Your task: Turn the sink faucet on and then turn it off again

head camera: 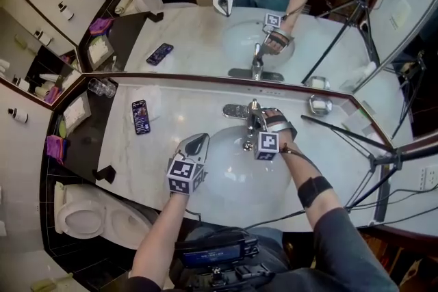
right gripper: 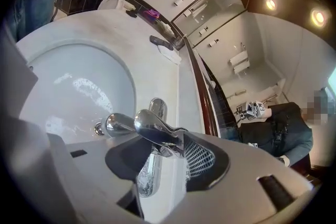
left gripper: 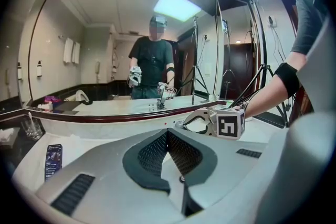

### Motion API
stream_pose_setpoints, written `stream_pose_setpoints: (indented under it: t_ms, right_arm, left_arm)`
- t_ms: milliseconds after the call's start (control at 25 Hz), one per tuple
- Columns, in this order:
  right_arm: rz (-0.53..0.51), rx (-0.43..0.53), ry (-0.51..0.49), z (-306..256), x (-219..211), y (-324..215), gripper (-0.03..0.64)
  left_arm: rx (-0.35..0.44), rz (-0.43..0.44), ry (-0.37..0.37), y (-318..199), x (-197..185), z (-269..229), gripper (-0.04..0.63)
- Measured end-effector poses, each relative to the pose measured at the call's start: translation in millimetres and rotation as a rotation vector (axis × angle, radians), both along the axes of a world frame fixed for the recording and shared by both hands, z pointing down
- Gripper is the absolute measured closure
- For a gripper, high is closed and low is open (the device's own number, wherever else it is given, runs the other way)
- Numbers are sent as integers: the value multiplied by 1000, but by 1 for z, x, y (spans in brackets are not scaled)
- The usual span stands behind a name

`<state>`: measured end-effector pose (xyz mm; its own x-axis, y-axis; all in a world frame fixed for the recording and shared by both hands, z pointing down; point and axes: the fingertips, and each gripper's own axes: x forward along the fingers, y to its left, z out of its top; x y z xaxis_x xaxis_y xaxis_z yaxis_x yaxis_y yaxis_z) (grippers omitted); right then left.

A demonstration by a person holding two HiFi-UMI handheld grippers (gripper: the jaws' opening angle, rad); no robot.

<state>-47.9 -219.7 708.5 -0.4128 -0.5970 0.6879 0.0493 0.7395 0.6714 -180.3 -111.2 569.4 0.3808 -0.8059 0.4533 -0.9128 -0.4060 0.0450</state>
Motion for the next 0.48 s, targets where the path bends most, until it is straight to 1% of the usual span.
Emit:
stream_pose_setpoints:
  t_ms: [120,280,480]
  right_arm:
    - [2,-10,5,0,-4,-4,422]
    - [43,-30,-45,-9,-6,-10,429]
    - [76,-75,-57,-6,-5,-11,433]
  left_arm:
    - [-1,-7,-2,1,-4,1,594]
    - [-5,-15,-1,2,-9,4,594]
    - [-13,-17,4,4,-9,7,594]
